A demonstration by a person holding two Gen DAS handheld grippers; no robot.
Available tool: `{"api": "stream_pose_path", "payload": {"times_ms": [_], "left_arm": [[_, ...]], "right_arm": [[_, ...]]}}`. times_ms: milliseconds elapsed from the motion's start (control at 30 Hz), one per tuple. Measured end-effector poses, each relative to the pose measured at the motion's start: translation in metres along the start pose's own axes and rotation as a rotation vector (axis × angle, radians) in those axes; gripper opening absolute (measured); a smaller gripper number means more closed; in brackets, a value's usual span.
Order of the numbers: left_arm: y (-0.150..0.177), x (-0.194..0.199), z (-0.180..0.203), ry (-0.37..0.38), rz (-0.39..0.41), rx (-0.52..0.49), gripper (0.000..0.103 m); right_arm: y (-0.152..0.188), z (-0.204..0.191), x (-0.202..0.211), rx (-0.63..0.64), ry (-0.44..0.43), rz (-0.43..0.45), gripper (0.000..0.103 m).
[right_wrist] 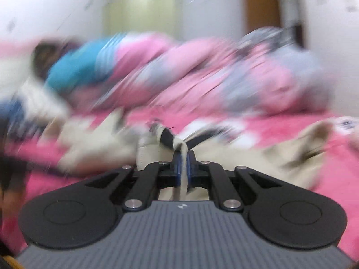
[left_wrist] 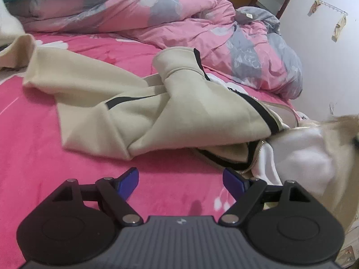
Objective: Fold clothes
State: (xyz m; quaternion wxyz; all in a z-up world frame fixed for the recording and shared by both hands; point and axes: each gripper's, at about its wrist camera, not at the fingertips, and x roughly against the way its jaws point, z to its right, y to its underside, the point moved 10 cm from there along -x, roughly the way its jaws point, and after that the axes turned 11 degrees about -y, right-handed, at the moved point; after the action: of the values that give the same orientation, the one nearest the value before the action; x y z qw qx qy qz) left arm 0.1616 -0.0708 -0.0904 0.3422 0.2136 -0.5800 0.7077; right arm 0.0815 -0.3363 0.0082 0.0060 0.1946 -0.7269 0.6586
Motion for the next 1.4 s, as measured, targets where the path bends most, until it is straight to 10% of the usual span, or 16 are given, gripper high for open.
{"api": "stream_pose_path", "payload": {"times_ms": [267, 500, 733, 867, 933, 1133, 1267, 1400], "left_arm": [[-0.019, -0.021, 0.015, -0.022, -0.002, -0.011, 0.083], [-0.022, -0.031, 0.014, -0.049, -0.025, -0.029, 0.083], [-0.016, -0.025, 0.014, -0.04, -0.015, -0.065, 0.084], [-0.012, -0.013, 0.007, -0.027, 0.013, -0.073, 0.084], [-0.012, -0.007, 0.003, -0.025, 0.033, -0.071, 0.084], [-0.021, -0.004, -0.005, -0.041, 0.045, -0.065, 0.084], [-0.046, -0.016, -0.007, -0.035, 0.049, -0.034, 0.084], [-0.072, -0.034, -0.011, -0.057, 0.06, -0.024, 0.084]], "right_arm": [[-0.061, 0.17, 0.086, -0.121, 0.33, 0.236, 0.003], [0.013, 0.258, 0.085, -0.25, 0.525, 0.143, 0.003], [0.12, 0.282, 0.041, -0.458, 0.527, -0.18, 0.016], [0.082, 0.255, 0.073, -0.406, 0.546, -0.035, 0.048], [0.055, 0.24, 0.092, -0.358, 0.56, 0.039, 0.049], [-0.017, 0.128, 0.075, -0.209, 0.151, 0.139, 0.049], [0.0, 0.026, -0.002, -0.151, -0.235, -0.037, 0.049], [0.051, -0.033, -0.086, -0.204, -0.397, -0.254, 0.047]]}}
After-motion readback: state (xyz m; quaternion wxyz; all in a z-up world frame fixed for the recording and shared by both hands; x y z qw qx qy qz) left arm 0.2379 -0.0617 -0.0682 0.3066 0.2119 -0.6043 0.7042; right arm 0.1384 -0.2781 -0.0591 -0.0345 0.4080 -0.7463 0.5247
